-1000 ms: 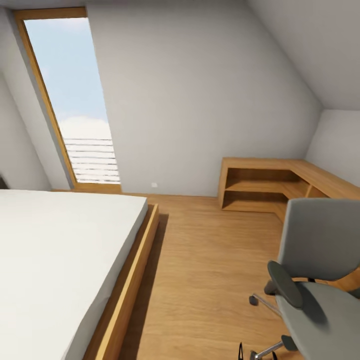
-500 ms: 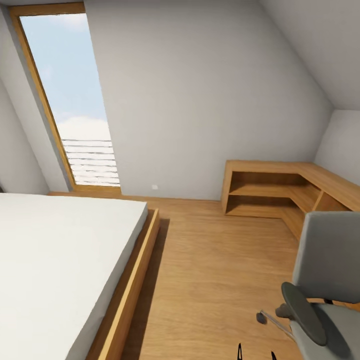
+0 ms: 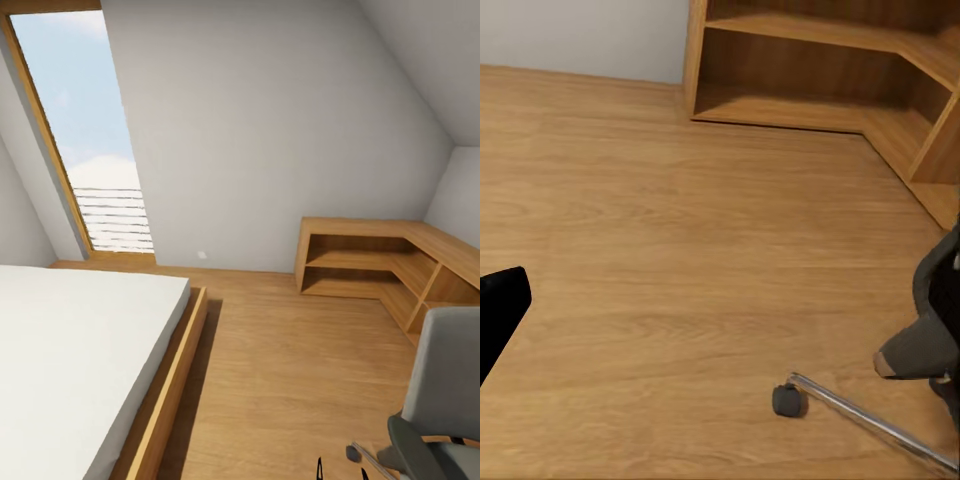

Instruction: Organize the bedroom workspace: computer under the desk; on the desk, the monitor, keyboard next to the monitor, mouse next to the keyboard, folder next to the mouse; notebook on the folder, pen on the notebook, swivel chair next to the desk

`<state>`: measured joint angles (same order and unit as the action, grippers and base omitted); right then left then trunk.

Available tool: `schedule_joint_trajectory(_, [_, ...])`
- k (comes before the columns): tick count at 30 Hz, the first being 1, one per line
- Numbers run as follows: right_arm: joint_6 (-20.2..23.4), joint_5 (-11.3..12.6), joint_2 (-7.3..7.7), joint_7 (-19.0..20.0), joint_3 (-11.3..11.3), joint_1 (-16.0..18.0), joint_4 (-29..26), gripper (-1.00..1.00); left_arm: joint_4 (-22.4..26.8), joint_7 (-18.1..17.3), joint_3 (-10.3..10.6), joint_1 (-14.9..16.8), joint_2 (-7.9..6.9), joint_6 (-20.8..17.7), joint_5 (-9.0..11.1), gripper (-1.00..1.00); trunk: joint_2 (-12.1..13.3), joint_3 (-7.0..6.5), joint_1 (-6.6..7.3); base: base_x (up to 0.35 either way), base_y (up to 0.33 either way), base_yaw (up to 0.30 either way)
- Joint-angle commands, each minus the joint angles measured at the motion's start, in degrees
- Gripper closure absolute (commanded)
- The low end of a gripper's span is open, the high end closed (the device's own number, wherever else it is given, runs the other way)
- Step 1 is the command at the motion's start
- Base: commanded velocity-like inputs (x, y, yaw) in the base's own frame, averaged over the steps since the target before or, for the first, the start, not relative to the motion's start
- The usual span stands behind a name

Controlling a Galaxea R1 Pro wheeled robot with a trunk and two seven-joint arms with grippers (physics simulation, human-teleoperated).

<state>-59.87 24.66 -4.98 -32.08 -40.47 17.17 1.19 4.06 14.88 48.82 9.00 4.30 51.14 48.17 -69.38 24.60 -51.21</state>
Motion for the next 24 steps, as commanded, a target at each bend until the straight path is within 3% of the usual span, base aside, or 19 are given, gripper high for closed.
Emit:
schedule_joint_trajectory(1, [-0.1,0.2,-0.04,-0.3,-0.5,0.1,0.1,-1.00,0.0,0.5,0.5,0.0,0.01,0.1,0.0,-1.00,0.0,0.06,-0.03,0.323,-0.129,0.000])
schedule_joint_trajectory(10, [-0.1,0.2,-0.06,-0.2,-0.5,0.1,0.1,-1.00,0.0,0.4,0.5,0.0,0.01,0.1,0.0,-1.00,0.0,0.06,-0.03,0.243,-0.107,0.000])
schedule_joint_trajectory(19, [-0.1,0.2,0.03,2.9,-0.4,0.1,0.1,-1.00,0.0,0.3,0.5,0.0,-0.06,0.1,0.0,-1.00,0.0,-0.32,-0.03,0.025,-0.009,-0.112])
schedule_joint_trajectory(24, [-0.1,0.2,0.09,4.5,-0.4,0.1,0.1,-1.00,0.0,0.3,0.4,0.0,-0.08,0.1,0.0,-1.00,0.0,-0.63,-0.03,0.002,0.174,-0.166])
